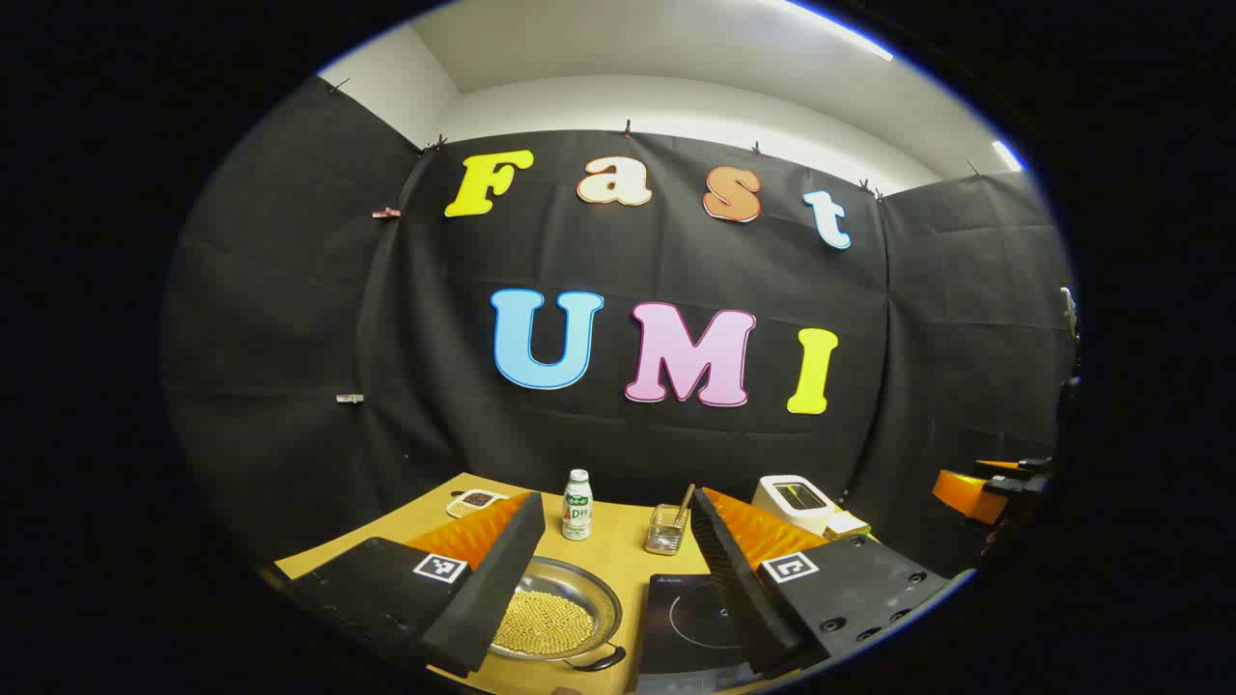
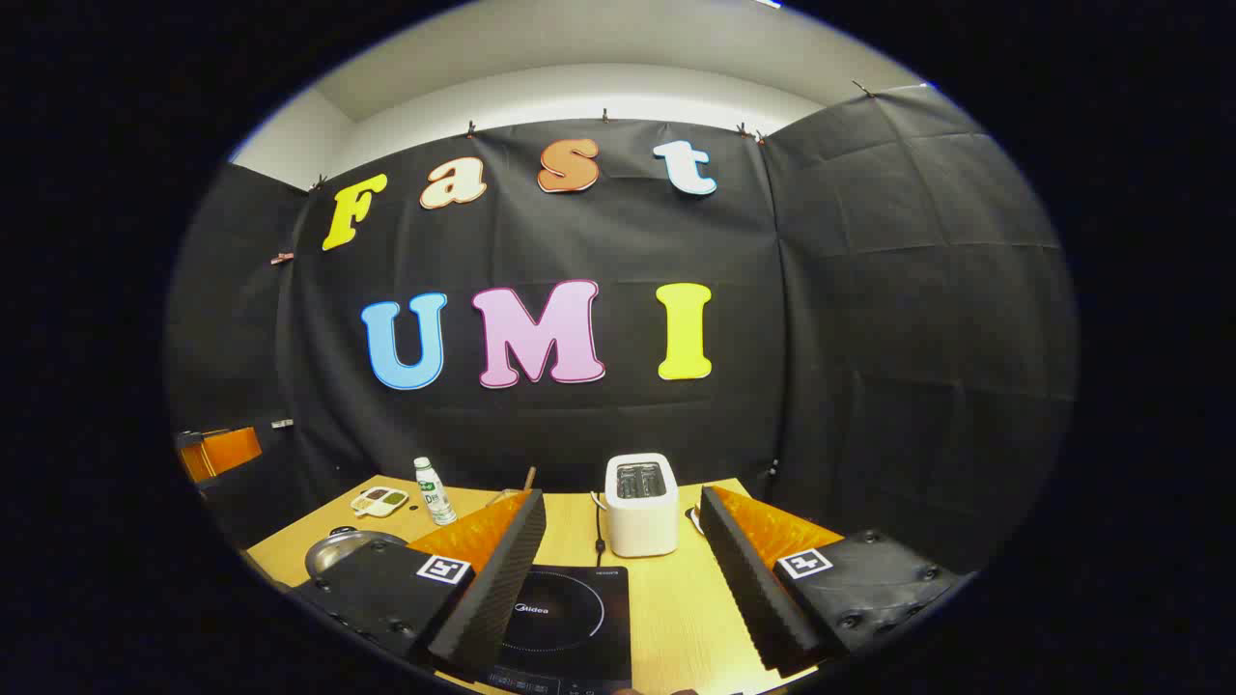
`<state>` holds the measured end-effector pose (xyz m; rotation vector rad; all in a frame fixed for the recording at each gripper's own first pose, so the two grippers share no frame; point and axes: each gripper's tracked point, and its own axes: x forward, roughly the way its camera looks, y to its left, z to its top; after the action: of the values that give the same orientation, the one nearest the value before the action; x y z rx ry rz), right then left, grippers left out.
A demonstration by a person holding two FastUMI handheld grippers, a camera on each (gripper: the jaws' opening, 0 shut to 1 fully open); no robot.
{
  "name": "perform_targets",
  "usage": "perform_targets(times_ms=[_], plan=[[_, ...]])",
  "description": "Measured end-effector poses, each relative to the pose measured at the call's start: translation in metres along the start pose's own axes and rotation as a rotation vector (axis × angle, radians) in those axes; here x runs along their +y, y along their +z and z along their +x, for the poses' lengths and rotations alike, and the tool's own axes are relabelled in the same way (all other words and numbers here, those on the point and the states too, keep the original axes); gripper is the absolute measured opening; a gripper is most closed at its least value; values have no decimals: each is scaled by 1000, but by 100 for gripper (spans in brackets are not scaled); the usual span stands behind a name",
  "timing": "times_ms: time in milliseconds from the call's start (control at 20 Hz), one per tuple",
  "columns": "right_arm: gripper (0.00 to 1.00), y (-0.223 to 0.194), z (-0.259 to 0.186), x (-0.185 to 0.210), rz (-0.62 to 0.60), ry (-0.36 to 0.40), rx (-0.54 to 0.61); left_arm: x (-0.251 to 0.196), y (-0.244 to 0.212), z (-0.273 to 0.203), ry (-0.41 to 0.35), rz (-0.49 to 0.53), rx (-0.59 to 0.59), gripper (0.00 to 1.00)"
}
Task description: First push the handle of the pot to place it horizontally, then grasp the pot with both hands and set it on the induction cooktop.
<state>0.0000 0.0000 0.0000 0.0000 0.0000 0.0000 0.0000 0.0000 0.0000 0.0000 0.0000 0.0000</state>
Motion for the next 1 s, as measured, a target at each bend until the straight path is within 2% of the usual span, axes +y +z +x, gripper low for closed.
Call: perform_targets(times_ms=[50,100,400,450,500,1000], plan=[[99,1,0,0,-3,2,0,0,0,0,5,3,2,92],[99,3,-1,0,-6,-1,-5,-1,0,-1,4,4,5,95],[99,10,-10,16,-24,-37,-23,13,-16,-5,-36,-9,59,95],[99,12,-12,21,-31,-42,-27,16,-17,-6,-44,-9,61,92],[99,13,-15,23,-37,-54,-34,19,-19,-5,-53,-9,66,95],[99,9,-40,70,-106,-83,-30,68,-45,-10,-117,17,98,95]])
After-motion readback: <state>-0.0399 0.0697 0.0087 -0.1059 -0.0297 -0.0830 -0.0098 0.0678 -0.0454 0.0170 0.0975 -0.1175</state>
